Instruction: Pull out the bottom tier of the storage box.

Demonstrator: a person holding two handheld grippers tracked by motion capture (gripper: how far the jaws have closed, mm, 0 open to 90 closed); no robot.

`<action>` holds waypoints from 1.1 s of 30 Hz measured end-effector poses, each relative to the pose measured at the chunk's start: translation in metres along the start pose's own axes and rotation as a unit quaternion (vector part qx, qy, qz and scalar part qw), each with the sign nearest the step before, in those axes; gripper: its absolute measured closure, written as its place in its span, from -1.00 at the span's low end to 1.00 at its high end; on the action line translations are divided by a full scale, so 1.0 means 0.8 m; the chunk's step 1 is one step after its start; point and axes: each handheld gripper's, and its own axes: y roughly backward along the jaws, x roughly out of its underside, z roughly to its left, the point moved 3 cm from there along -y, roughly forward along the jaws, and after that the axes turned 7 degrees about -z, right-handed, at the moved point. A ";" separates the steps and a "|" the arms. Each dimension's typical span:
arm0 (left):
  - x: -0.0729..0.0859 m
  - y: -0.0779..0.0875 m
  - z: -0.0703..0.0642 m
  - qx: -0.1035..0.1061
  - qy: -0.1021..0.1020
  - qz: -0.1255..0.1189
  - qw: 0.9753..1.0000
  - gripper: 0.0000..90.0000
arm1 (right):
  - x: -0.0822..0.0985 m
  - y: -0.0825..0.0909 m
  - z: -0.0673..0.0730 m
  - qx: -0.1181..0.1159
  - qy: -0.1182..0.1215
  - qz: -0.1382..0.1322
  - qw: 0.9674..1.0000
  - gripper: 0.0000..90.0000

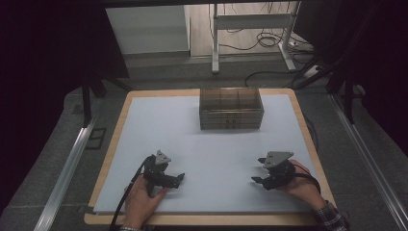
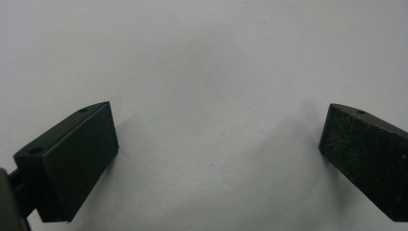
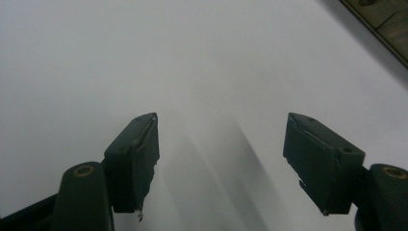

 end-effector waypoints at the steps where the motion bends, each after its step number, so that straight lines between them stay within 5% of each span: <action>1: 0.000 0.000 0.000 0.000 0.000 0.000 1.000 -1.00 | -0.002 -0.001 -0.002 0.004 0.002 -0.001 1.000 -0.35; 20: 0.000 0.000 0.000 0.000 0.000 0.000 1.000 -1.00 | -0.016 -0.015 -0.013 0.064 0.055 0.011 0.996 -0.26; 33: 0.000 0.000 0.000 0.000 0.000 0.000 1.000 -1.00 | -0.022 -0.031 -0.018 0.113 0.117 0.023 0.986 -0.14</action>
